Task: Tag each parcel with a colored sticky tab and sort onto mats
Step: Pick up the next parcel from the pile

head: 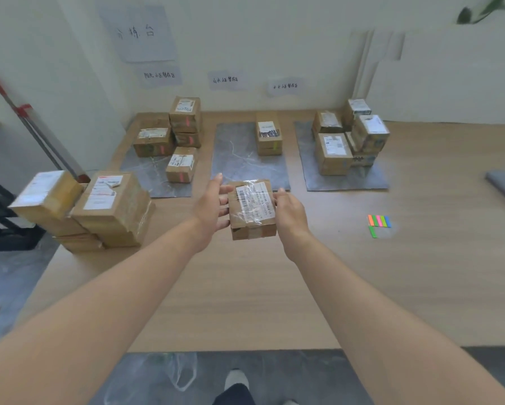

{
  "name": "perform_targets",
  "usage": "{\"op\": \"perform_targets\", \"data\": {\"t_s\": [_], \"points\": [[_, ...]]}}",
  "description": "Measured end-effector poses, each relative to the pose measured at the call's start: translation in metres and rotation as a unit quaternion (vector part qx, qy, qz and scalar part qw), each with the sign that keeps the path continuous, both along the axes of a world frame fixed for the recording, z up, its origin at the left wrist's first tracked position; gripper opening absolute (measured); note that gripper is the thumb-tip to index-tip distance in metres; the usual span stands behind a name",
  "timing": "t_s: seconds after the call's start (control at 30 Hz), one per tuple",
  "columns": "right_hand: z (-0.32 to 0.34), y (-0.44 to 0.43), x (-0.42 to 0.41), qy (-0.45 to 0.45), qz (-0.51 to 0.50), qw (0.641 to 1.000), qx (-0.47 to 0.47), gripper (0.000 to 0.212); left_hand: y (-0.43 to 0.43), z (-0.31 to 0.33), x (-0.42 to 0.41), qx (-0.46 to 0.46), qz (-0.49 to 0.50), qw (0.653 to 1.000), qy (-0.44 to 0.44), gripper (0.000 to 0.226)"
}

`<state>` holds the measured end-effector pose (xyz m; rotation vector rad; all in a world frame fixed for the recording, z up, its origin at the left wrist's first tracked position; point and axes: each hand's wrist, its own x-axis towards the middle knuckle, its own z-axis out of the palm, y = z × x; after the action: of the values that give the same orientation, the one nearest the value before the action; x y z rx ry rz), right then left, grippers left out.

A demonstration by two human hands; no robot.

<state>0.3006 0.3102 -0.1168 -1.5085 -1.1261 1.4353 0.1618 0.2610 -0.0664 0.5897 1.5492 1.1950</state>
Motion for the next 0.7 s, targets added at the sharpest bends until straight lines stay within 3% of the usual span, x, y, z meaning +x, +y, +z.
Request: {"op": "perform_targets", "data": {"t_s": [0.43,0.7], "points": [[-0.061,0.047,-0.021,-0.063,-0.084,0.994,-0.025,0.038,0.068,-0.067,-0.028,-0.056,-0.074,0.995,-0.033,0.052],[-0.111,0.056,-0.026,-0.056,-0.102,0.990,-0.079,0.033,0.086,-0.120,-0.035,-0.092,-0.092,0.991,-0.042,0.044]]}}
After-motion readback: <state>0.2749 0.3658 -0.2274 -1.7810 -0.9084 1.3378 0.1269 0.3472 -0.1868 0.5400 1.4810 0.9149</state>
